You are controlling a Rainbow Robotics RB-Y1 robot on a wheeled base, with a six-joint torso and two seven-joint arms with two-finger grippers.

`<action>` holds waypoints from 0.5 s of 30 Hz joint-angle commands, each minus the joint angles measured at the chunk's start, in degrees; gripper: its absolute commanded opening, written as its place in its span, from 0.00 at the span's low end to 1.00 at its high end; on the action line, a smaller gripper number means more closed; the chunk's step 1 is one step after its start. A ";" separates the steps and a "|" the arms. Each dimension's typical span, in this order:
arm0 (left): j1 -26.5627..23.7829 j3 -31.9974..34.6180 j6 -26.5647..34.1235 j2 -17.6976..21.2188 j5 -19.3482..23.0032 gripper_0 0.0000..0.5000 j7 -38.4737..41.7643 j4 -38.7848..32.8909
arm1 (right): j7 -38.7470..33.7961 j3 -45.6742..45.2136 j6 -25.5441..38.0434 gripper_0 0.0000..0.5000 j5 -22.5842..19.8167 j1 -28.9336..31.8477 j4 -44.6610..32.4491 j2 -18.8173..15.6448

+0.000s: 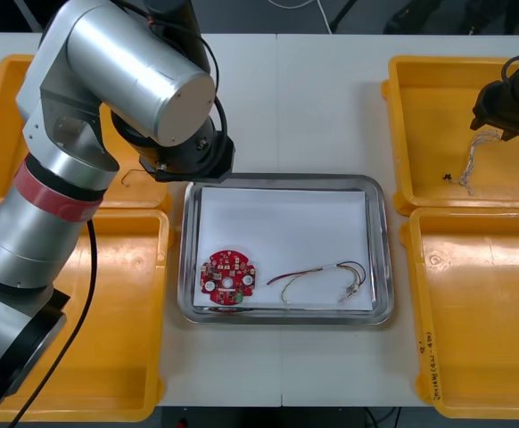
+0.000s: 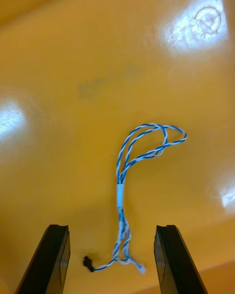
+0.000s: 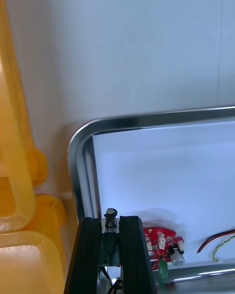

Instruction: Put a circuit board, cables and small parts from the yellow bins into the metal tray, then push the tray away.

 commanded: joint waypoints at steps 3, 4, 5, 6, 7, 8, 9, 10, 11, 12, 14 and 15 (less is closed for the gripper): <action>-1.43 -5.31 -6.39 -1.95 -0.69 0.00 6.51 4.19 | 5.83 -2.01 -6.41 1.00 1.31 -8.04 11.17 -4.31; -1.43 -5.66 -6.92 -1.95 -0.69 0.00 6.60 4.63 | 5.83 -2.10 -7.29 1.00 1.31 -8.30 12.14 -4.40; -1.43 -6.36 -8.06 -1.95 -0.78 0.00 6.69 5.51 | 5.92 -2.10 -8.79 1.00 1.31 -8.83 13.72 -4.40; -1.52 -6.98 -9.03 -1.95 -0.78 0.00 6.78 6.39 | 5.92 -2.01 -10.28 1.00 1.31 -9.09 15.04 -4.40; -1.43 -7.33 -9.29 -1.95 -0.78 0.00 6.86 6.83 | 5.83 -2.01 -10.89 1.00 1.31 -9.27 15.57 -4.40; -1.43 -7.77 -10.08 -1.95 -0.78 0.00 7.04 7.44 | 5.92 -2.01 -11.86 1.00 1.31 -9.35 16.36 -4.40; -1.43 -8.29 -10.61 -1.95 -0.69 0.00 7.13 8.15 | 5.92 -2.01 -12.65 1.00 1.31 -9.44 17.15 -4.31; -1.43 -8.47 -10.87 -1.95 -0.69 0.00 7.22 8.41 | 5.92 -2.01 -12.92 1.00 1.22 -9.44 17.50 -4.40; -1.34 -8.73 -11.40 -1.95 -0.43 0.00 7.39 9.11 | 5.92 -2.01 -13.44 1.00 1.22 -9.53 18.21 -4.31; -1.25 -8.82 -11.66 -1.95 -0.34 0.00 7.39 9.38 | 5.92 -2.01 -13.62 1.00 1.22 -9.62 18.38 -4.31; -1.16 -8.91 -12.02 -1.95 0.36 0.00 7.57 10.52 | 5.92 -2.01 -14.06 1.00 1.22 -9.62 18.91 -4.22; -1.25 -8.91 -12.37 -1.95 0.72 0.00 7.57 11.22 | 5.92 -2.01 -14.06 1.00 1.31 -9.62 19.00 -4.22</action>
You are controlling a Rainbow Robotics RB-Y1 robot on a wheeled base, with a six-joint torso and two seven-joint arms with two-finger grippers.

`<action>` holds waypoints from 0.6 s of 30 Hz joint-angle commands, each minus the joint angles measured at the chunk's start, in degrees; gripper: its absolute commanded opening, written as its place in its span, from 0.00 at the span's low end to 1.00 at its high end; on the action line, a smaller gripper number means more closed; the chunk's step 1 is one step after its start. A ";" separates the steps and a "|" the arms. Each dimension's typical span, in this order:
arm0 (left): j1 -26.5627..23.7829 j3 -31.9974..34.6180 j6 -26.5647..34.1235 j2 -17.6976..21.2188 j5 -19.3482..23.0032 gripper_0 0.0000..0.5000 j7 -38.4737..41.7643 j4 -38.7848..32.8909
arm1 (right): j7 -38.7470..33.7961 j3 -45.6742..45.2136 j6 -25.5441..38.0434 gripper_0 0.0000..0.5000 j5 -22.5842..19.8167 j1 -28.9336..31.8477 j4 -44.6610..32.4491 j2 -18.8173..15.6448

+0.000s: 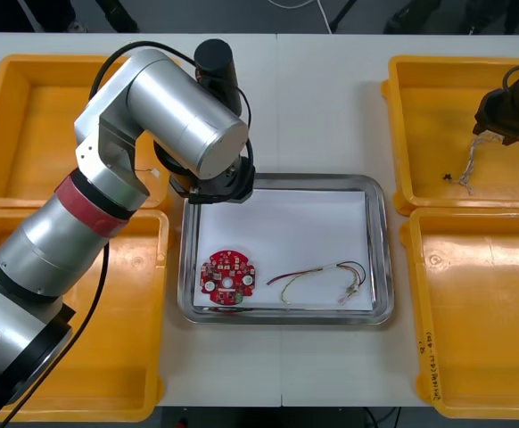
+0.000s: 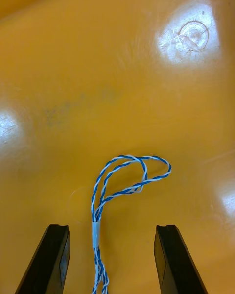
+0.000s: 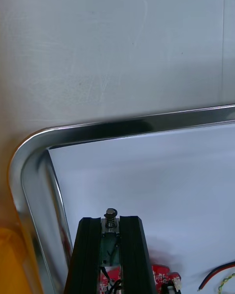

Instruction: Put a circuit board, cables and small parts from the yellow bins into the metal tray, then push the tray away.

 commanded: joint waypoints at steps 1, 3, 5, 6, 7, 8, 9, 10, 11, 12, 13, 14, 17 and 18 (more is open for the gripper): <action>-1.16 -1.06 -1.91 -1.23 0.87 0.00 5.52 2.07 | 2.19 -1.20 -0.96 1.00 0.44 -3.42 0.59 -2.49; -1.16 -1.24 -2.61 -1.23 0.87 0.00 5.61 3.21 | 2.19 -1.20 -1.14 1.00 0.36 -3.42 1.38 -2.40; -1.16 -1.67 -3.67 -1.06 0.87 0.00 5.61 4.70 | 2.19 -1.20 -1.49 1.00 0.18 -3.60 2.52 -2.40; -1.16 -1.76 -4.10 -0.88 0.87 0.00 5.61 5.06 | 2.19 -1.20 -1.67 1.00 0.01 -3.69 2.78 -2.40; -1.16 -2.20 -4.90 -0.79 0.87 0.00 5.70 5.67 | 2.27 -1.20 -1.93 1.00 -0.26 -3.69 3.40 -2.23; -1.16 -2.38 -5.42 -0.62 0.87 0.00 5.79 6.11 | 2.19 -1.20 -2.19 1.00 -0.61 -3.69 3.84 -2.14; -1.16 -2.55 -5.77 -0.53 0.87 0.00 5.79 6.64 | 2.27 -1.29 -2.46 1.00 -0.79 -3.69 4.10 -2.14; -1.08 -2.82 -6.39 -0.44 0.87 0.00 5.79 7.17 | 2.01 -1.20 -2.81 1.00 -1.05 -3.69 4.63 -1.87; -0.90 -2.90 -6.65 -0.35 0.87 0.00 5.88 7.25 | 2.01 -1.20 -3.16 1.00 -0.96 -3.69 4.98 -1.79; -0.55 -2.99 -7.09 -0.26 0.87 0.00 5.96 7.25 | 1.83 -1.20 -3.69 1.00 -1.05 -3.69 5.33 -1.52; -0.29 -2.99 -7.44 -0.09 1.05 0.00 5.96 7.25 | 1.66 -1.38 -4.21 1.00 -1.23 -3.69 5.86 -1.43; -0.02 -3.26 -7.80 0.09 1.14 0.00 6.05 7.25 | 1.57 -1.56 -4.83 1.00 -1.49 -3.69 6.30 -1.26; 0.59 -4.66 -9.47 1.23 1.31 0.00 6.40 7.25 | 1.22 -2.26 -5.53 1.00 -2.28 -3.69 6.56 -0.82; 0.86 -4.84 -9.99 1.41 1.49 0.00 6.58 7.25 | 1.04 -2.52 -5.53 1.00 -2.28 -3.69 6.56 -0.73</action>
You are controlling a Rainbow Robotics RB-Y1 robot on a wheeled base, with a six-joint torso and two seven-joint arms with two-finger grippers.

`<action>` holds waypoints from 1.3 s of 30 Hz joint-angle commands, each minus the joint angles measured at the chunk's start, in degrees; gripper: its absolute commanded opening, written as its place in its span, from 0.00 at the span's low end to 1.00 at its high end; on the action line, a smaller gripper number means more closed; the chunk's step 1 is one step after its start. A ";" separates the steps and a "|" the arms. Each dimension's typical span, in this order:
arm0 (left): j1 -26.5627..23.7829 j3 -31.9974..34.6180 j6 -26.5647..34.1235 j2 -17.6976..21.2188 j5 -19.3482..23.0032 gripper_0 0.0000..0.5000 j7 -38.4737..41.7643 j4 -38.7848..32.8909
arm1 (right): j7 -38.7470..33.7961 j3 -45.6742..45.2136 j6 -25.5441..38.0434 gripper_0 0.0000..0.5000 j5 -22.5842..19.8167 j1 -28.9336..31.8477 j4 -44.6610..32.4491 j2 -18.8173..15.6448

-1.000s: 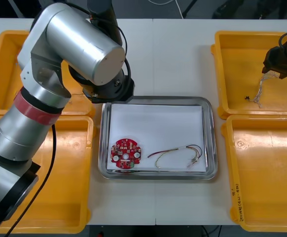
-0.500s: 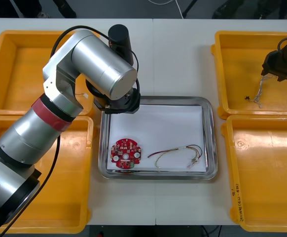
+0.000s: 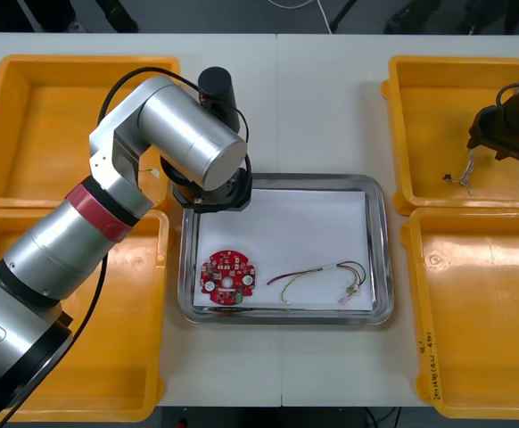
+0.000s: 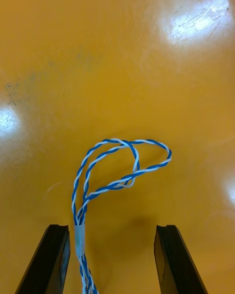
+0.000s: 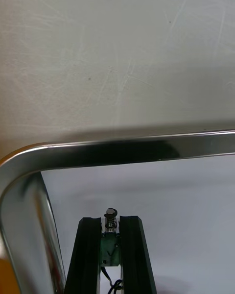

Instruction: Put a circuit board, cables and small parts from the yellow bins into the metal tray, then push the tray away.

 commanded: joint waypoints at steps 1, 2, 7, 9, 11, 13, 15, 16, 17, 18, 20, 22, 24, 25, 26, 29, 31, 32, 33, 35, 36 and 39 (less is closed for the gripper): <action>0.72 -2.54 -2.81 1.61 0.90 0.00 4.99 -0.83 | 1.04 -2.54 -0.78 1.00 -0.83 -3.23 -0.23 -0.56; 0.81 -2.72 -3.08 1.70 0.90 0.00 5.08 -0.83 | 0.87 -2.54 -0.70 1.00 -0.83 -3.23 -0.23 -0.56; 0.99 -3.24 -3.25 1.88 0.99 0.01 5.70 -1.00 | 0.69 -2.54 -0.70 1.00 -0.56 -3.05 -0.15 0.23; 0.99 -3.24 -3.25 1.79 0.99 0.05 5.78 -1.18 | 0.60 -2.54 -0.78 1.00 -0.48 -2.79 -0.15 0.58; 0.99 -3.24 -3.25 1.88 1.08 0.54 6.14 -1.53 | 0.69 -2.54 -0.78 1.00 -0.30 -2.17 -0.23 1.02; 0.99 -3.24 -3.25 1.88 1.16 0.87 6.49 -1.70 | 0.87 -2.36 -0.87 1.00 -0.30 -1.65 -0.15 1.19; 0.99 -3.24 -3.25 1.97 1.16 1.00 7.01 -2.23 | 1.13 -2.19 -0.78 1.00 -0.04 -1.29 -0.15 1.46; 0.99 -3.24 -3.25 1.97 1.16 1.00 7.19 -2.41 | 1.22 -2.10 -0.78 1.00 0.14 -1.21 -0.15 1.55; 0.99 -3.24 -3.25 1.97 1.34 1.00 7.54 -2.67 | 1.31 -1.84 -0.70 1.00 0.49 -1.21 -0.15 1.72; 0.99 -3.24 -3.25 1.97 1.52 1.00 7.72 -2.85 | 1.31 -1.75 -0.70 1.00 0.76 -1.21 -0.15 1.90; 0.99 -3.24 -3.08 2.05 1.78 1.00 8.07 -3.29 | 1.31 -1.57 -0.70 1.00 1.28 -1.21 -0.23 2.16; 0.99 -3.24 -2.64 2.14 1.96 1.00 8.60 -4.08 | 1.40 -1.31 -0.70 1.00 1.72 -1.21 -0.15 2.43; 0.99 -3.24 -2.02 2.32 2.31 1.00 8.95 -4.87 | 1.40 -1.13 -0.70 1.00 2.16 -1.12 -0.23 2.51; 0.99 -3.24 -1.58 2.49 2.31 1.00 9.21 -5.48 | 1.48 -1.05 -0.70 1.00 2.25 -0.94 -0.15 2.51; 0.99 -3.24 -1.06 2.76 2.40 1.00 9.30 -6.19 | 1.66 -0.96 -0.70 1.00 2.51 -0.85 -0.15 2.60; 0.90 -3.07 1.14 3.81 2.31 1.00 9.21 -9.00 | 1.92 -0.78 -0.78 1.00 2.95 -0.24 -0.23 2.60; 0.90 -2.80 2.28 4.78 2.40 1.00 9.04 -10.84 | 2.27 -0.69 -1.05 1.00 3.04 0.02 -0.15 2.60; 0.90 -2.54 2.99 5.48 2.66 1.00 8.86 -12.25 | 2.45 -0.52 -1.13 1.00 3.04 0.29 -0.23 2.69; 0.90 -2.28 3.25 5.83 2.92 1.00 8.86 -12.60 | 2.54 -0.52 -1.31 1.00 3.04 0.29 -0.15 2.69; 0.90 -1.13 3.87 7.24 4.68 1.00 8.60 -14.27 | 2.89 -0.34 -1.66 1.00 3.04 0.55 -0.15 2.69; 0.90 -0.52 4.13 7.68 5.38 1.00 8.42 -14.80 | 2.98 -0.25 -1.66 0.93 3.04 0.64 -0.23 2.69; 0.90 1.41 5.01 9.17 7.05 1.00 8.07 -16.38 | 3.15 -0.34 -1.75 0.26 2.86 0.73 -0.15 2.69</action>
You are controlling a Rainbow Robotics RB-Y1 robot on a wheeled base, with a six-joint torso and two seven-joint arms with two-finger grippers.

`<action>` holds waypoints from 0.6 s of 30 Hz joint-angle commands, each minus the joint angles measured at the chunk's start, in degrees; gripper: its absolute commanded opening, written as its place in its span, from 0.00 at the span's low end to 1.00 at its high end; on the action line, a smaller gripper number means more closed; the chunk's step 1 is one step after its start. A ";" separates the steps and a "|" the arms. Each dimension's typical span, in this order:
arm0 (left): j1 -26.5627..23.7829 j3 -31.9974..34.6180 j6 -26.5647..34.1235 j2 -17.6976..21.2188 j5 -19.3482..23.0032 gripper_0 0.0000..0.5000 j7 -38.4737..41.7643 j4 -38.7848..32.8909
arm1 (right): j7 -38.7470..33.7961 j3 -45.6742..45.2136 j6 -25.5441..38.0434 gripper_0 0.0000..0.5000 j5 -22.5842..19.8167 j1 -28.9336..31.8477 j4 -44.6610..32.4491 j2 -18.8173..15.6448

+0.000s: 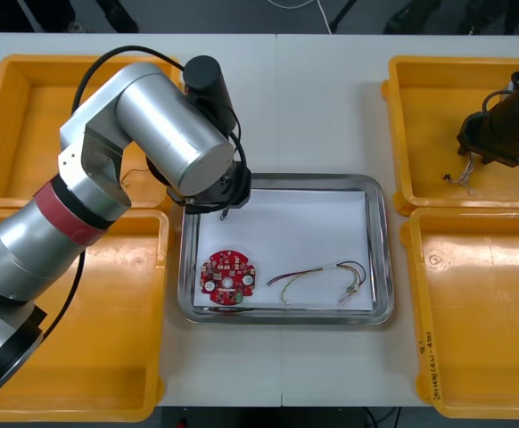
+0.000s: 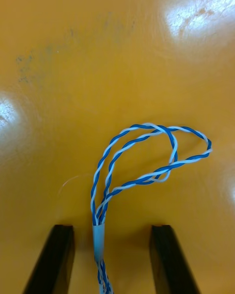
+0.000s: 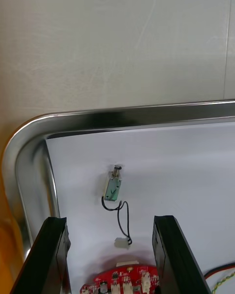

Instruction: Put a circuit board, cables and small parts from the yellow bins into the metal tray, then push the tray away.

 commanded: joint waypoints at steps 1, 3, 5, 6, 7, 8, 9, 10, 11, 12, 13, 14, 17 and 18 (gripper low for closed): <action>0.21 4.09 1.93 4.01 3.03 1.00 1.60 -4.49 | 2.83 1.12 -0.57 0.00 0.00 0.43 -0.79 0.68; 0.21 5.41 2.37 4.97 4.43 1.00 1.34 -5.11 | 2.74 1.12 -0.57 0.00 -0.44 0.52 -0.70 0.59; -0.14 6.73 3.08 5.76 5.66 1.00 0.99 -5.63 | 2.65 1.04 -0.57 0.00 -0.53 0.43 -0.79 0.59; -0.41 7.52 3.87 6.12 6.19 1.00 0.81 -5.90 | 2.74 1.04 -0.57 0.00 -0.53 0.52 -0.79 0.59; -0.85 8.22 4.83 6.56 6.63 1.00 0.55 -6.07 | 2.83 1.12 -0.49 0.00 -0.62 0.43 -0.79 0.59; -1.02 8.57 5.36 6.64 6.89 1.00 0.46 -6.07 | 2.83 1.04 -0.57 0.00 -0.53 0.43 -0.79 0.59; -1.46 9.37 6.24 6.91 7.24 1.00 0.19 -6.07 | 2.92 1.04 -0.57 0.00 -0.53 0.43 -0.97 0.50; -1.90 9.98 7.03 7.17 7.60 1.00 -0.07 -6.07 | 2.92 1.12 -0.57 0.00 -0.53 0.43 -1.41 0.33; -2.08 10.24 7.38 7.35 7.86 1.00 -0.16 -6.07 | 3.01 1.12 -0.40 0.00 -0.53 0.43 -1.67 0.33; -2.52 10.68 7.91 7.87 8.39 1.00 -0.33 -5.99 | 3.01 1.12 -0.13 0.00 -0.26 0.43 -2.37 0.15; -2.87 11.12 8.53 8.31 8.56 1.00 -0.51 -5.99 | 3.09 1.21 0.57 0.00 0.00 0.43 -3.34 -0.03; -3.13 11.48 8.79 8.66 8.83 1.00 -0.77 -5.99 | 3.18 1.39 1.54 0.00 0.44 0.43 -4.48 -0.29; -3.31 12.27 8.88 10.07 9.44 1.00 -1.39 -5.99 | 3.27 1.48 6.19 0.00 1.23 0.43 -8.35 -0.90; -3.22 12.44 8.88 10.25 9.53 1.00 -1.48 -5.99 | 3.27 1.48 7.25 0.00 1.32 0.43 -9.14 -0.99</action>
